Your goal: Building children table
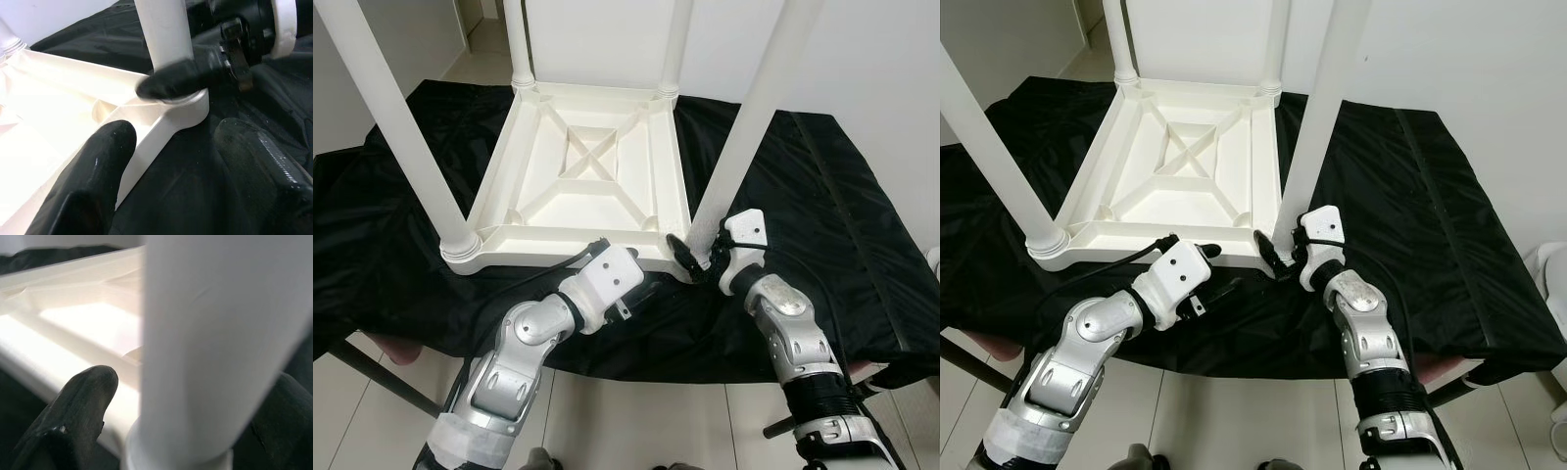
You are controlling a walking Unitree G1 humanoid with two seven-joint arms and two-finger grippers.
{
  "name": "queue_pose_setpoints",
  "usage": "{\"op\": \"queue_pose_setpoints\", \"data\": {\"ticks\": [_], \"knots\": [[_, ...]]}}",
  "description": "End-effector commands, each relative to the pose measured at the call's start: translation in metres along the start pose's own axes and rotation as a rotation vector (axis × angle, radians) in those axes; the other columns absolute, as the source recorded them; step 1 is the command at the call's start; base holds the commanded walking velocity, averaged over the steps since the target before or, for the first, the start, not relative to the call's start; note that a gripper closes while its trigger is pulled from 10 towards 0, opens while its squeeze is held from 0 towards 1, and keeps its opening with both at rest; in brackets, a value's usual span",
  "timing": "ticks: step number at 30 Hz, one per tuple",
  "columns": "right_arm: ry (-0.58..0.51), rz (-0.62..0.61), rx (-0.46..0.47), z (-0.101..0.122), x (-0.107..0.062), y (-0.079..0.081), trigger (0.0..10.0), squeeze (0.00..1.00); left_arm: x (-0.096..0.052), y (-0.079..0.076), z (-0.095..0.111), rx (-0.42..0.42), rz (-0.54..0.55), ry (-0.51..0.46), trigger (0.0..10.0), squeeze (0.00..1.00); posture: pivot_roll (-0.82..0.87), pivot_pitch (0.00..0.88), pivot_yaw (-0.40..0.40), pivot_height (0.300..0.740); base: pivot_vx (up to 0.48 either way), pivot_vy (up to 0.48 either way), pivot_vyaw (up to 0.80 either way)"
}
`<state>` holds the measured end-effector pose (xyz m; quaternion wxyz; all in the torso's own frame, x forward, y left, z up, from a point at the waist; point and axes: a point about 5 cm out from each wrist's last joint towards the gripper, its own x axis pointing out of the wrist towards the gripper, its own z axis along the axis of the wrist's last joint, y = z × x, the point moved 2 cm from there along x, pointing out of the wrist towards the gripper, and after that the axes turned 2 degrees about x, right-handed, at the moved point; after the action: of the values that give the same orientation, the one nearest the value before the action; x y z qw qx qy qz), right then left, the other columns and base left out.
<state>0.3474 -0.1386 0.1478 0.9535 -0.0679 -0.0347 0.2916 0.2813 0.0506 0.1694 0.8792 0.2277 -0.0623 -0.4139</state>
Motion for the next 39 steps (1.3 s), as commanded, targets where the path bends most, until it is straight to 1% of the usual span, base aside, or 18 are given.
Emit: {"op": "queue_pose_setpoints", "data": {"ticks": [1, 2, 4, 5, 8, 12, 16, 26, 35, 36, 37, 38, 39], "knots": [[0.007, 0.086, -0.020, -0.001, 0.001, -0.002, 10.0, 0.00, 0.002, 0.003, 0.000, 0.006, 0.035, 0.002, 10.0, 0.00, -0.15, 0.085, 0.018, 0.740, 0.000, 0.000, 0.00], [0.007, 0.086, -0.020, -0.001, 0.001, -0.002, 10.0, 0.00, 0.002, 0.003, 0.000, 0.006, 0.035, 0.002, 10.0, 0.00, -0.15, 0.085, 0.018, 0.740, 0.000, 0.000, 0.00], [0.013, 0.109, -0.049, -0.001, 0.001, -0.008, 10.0, 0.00, 0.002, 0.003, 0.000, 0.003, 0.031, 0.002, 10.0, 0.00, -0.15, 0.083, 0.020, 0.740, 0.000, 0.000, 0.00], [0.017, 0.113, -0.045, -0.001, 0.002, -0.013, 10.0, 0.00, 0.002, 0.002, 0.000, 0.004, 0.030, 0.002, 10.0, 0.00, -0.14, 0.081, 0.016, 0.740, 0.000, 0.000, 0.00], [0.019, 0.125, -0.038, 0.000, 0.003, -0.017, 10.0, 0.00, 0.002, 0.002, 0.000, 0.004, 0.031, 0.002, 10.0, 0.00, -0.13, 0.083, 0.012, 0.740, 0.000, 0.000, 0.00], [0.017, 0.141, -0.042, 0.001, 0.003, -0.017, 10.0, 0.00, 0.000, 0.002, 0.000, 0.003, 0.036, 0.004, 10.0, 0.00, -0.12, 0.084, 0.008, 0.740, 0.000, 0.000, 0.00], [0.014, 0.188, -0.045, 0.000, 0.004, -0.015, 10.0, 0.00, -0.003, 0.000, -0.001, 0.001, 0.036, 0.010, 10.0, 0.00, -0.11, 0.085, 0.016, 0.740, 0.000, 0.000, 0.00], [0.002, 0.249, -0.044, 0.001, 0.003, -0.017, 10.0, 0.00, -0.006, 0.003, 0.000, 0.000, 0.048, 0.014, 10.0, 0.00, -0.10, 0.099, 0.014, 0.740, 0.000, 0.000, 0.00], [0.007, 0.240, -0.060, 0.003, 0.003, -0.026, 10.0, 0.00, -0.007, 0.004, 0.000, -0.001, 0.058, 0.018, 10.0, 0.00, -0.09, 0.096, 0.019, 0.740, 0.000, 0.000, 0.00], [0.007, 0.243, -0.056, 0.002, 0.004, -0.026, 7.9, 0.00, -0.007, 0.004, 0.000, -0.002, 0.056, 0.020, 10.0, 0.00, -0.09, 0.095, 0.016, 0.740, 0.000, 0.000, 0.00], [0.011, 0.251, -0.059, 0.000, 0.008, -0.022, 3.6, 0.00, -0.006, 0.002, 0.000, 0.002, 0.044, 0.020, 10.0, 0.00, -0.09, 0.095, 0.016, 0.740, 0.000, 0.000, 0.00], [0.007, 0.249, -0.062, -0.001, 0.009, -0.020, 1.0, 0.00, -0.006, 0.002, 0.000, 0.001, 0.044, 0.019, 10.0, 0.00, -0.09, 0.101, 0.019, 0.740, 0.000, 0.000, 0.00], [0.007, 0.249, -0.062, -0.001, 0.009, -0.020, 1.0, 0.00, -0.006, 0.002, 0.000, 0.001, 0.044, 0.019, 10.0, 0.00, -0.09, 0.101, 0.019, 0.740, 0.000, 0.000, 0.00]]}}
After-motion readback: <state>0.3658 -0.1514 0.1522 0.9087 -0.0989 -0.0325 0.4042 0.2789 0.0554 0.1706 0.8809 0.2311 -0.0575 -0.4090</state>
